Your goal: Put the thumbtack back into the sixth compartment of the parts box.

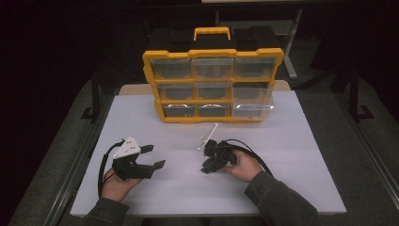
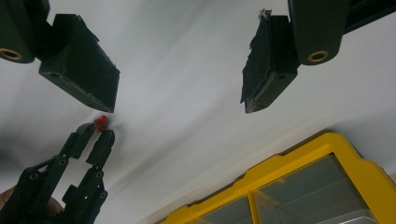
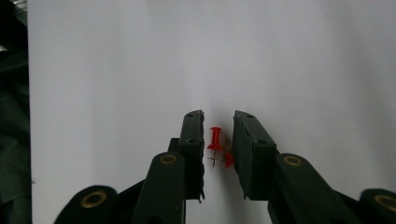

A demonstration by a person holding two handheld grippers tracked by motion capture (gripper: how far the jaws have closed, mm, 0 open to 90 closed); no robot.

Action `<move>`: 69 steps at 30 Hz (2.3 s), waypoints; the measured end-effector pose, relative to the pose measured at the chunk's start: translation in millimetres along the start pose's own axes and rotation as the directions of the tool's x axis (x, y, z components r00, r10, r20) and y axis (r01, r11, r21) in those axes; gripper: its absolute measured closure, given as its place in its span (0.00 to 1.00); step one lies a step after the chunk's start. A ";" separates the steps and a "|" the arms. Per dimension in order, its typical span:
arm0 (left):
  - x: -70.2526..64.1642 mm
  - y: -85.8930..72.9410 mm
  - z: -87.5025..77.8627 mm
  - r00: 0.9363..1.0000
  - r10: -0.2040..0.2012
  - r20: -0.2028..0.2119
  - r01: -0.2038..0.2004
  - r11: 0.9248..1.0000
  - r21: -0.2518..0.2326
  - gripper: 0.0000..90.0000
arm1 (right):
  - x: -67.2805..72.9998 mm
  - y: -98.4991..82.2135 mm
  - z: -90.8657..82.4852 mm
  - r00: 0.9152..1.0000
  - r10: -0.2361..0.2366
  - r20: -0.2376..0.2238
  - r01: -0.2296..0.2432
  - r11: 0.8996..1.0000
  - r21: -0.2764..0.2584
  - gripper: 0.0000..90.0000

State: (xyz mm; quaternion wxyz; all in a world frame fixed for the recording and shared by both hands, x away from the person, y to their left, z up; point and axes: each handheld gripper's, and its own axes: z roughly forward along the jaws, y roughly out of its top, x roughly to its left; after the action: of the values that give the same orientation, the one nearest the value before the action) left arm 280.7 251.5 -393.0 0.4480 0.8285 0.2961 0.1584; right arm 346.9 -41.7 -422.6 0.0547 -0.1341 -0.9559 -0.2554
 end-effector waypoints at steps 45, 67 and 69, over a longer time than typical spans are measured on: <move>-0.5 0.0 -0.6 1.000 -0.018 -0.001 0.018 1.000 -0.021 0.30 | -7.1 9.1 -35.0 0.998 0.020 -0.058 -0.026 0.994 -0.107 0.90; 0.1 0.7 -2.3 1.000 -0.007 0.001 0.007 1.000 -0.021 0.29 | -19.6 30.7 -97.3 1.000 -0.022 -0.014 0.020 0.990 -0.142 0.91; 0.2 0.7 -2.0 1.000 -0.005 0.001 0.005 1.000 -0.024 0.29 | -20.9 33.2 -103.9 1.000 -0.026 -0.005 0.025 0.989 -0.144 0.91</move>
State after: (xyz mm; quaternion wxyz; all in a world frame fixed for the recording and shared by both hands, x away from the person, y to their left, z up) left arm 280.1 252.6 -391.4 0.4584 0.8226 0.2959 0.1603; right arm 380.1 -71.1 -320.8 0.0448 -0.1248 -0.9364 -0.3248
